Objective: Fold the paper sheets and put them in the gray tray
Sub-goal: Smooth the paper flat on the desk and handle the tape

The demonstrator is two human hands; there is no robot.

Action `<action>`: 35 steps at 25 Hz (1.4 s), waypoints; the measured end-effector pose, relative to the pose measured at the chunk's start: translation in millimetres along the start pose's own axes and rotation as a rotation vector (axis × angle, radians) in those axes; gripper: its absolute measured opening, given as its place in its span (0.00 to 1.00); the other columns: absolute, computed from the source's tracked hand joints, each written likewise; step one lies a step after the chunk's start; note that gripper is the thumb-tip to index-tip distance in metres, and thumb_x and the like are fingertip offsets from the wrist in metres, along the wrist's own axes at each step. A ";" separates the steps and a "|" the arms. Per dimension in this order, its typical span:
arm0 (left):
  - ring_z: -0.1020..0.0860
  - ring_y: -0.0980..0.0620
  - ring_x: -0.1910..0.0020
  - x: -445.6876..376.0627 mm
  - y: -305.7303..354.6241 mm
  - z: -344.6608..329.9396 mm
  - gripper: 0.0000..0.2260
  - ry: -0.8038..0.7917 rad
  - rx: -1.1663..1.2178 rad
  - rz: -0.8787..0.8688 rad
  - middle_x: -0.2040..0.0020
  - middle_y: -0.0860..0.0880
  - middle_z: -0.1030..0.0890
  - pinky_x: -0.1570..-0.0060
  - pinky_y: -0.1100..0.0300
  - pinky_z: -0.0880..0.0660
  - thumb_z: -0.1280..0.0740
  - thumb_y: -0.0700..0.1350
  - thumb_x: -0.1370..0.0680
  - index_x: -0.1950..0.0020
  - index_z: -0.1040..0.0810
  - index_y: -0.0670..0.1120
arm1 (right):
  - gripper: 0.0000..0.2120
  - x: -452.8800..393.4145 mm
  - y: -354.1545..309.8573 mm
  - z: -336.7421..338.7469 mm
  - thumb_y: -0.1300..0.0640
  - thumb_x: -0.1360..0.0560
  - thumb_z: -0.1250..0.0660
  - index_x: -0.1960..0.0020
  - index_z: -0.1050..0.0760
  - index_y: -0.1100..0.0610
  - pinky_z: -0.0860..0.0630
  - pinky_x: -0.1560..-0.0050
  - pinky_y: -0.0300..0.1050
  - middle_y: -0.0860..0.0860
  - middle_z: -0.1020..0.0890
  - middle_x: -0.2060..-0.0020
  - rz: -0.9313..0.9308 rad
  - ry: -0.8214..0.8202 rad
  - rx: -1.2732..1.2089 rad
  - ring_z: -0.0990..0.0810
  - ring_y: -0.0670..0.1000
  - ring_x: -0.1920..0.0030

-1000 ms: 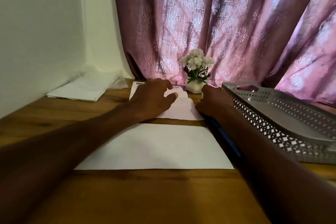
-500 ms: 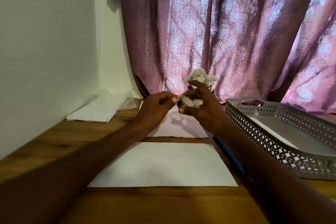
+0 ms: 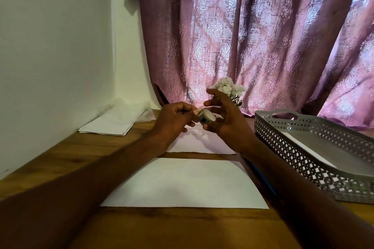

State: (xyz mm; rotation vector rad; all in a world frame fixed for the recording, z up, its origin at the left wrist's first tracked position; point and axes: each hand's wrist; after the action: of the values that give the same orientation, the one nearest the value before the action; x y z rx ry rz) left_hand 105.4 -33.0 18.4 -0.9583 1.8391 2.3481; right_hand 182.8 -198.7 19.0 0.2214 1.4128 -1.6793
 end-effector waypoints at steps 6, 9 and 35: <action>0.14 0.55 0.64 -2.5 -0.6 4.5 0.05 0.050 0.112 0.124 0.62 0.53 0.13 0.65 0.61 0.18 0.32 0.44 0.17 0.51 0.17 0.50 | 0.40 -0.8 4.0 2.6 0.76 0.29 0.27 0.26 0.32 0.46 0.17 0.51 0.51 0.57 0.22 0.43 -0.027 0.015 -0.082 0.20 0.53 0.42; 0.15 0.52 0.63 -2.7 -1.5 9.0 0.04 0.085 0.190 0.207 0.61 0.50 0.12 0.67 0.60 0.19 0.31 0.44 0.18 0.51 0.17 0.48 | 0.36 -0.1 12.0 9.3 0.73 0.28 0.27 0.27 0.30 0.48 0.17 0.54 0.43 0.53 0.21 0.46 -0.058 0.067 0.219 0.19 0.52 0.46; 0.16 0.59 0.58 9.2 -2.7 -3.7 0.08 0.021 -0.360 -0.559 0.54 0.53 0.13 0.56 0.76 0.27 0.25 0.38 0.23 0.44 0.12 0.46 | 0.13 4.7 -29.0 6.5 0.58 0.23 0.26 0.40 0.20 0.58 0.21 0.61 0.43 0.58 0.12 0.52 -0.534 0.236 -0.306 0.13 0.52 0.58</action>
State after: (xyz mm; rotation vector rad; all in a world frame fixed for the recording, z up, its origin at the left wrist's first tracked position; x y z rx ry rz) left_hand 100.5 -38.7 11.3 -1.3179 0.9728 2.3219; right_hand 161.9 -208.5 38.4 -0.1520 2.0137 -1.8628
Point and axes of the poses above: each hand's wrist, its own x-axis away from the middle knuckle, its own z-axis out of the back of the hand, y = z × x
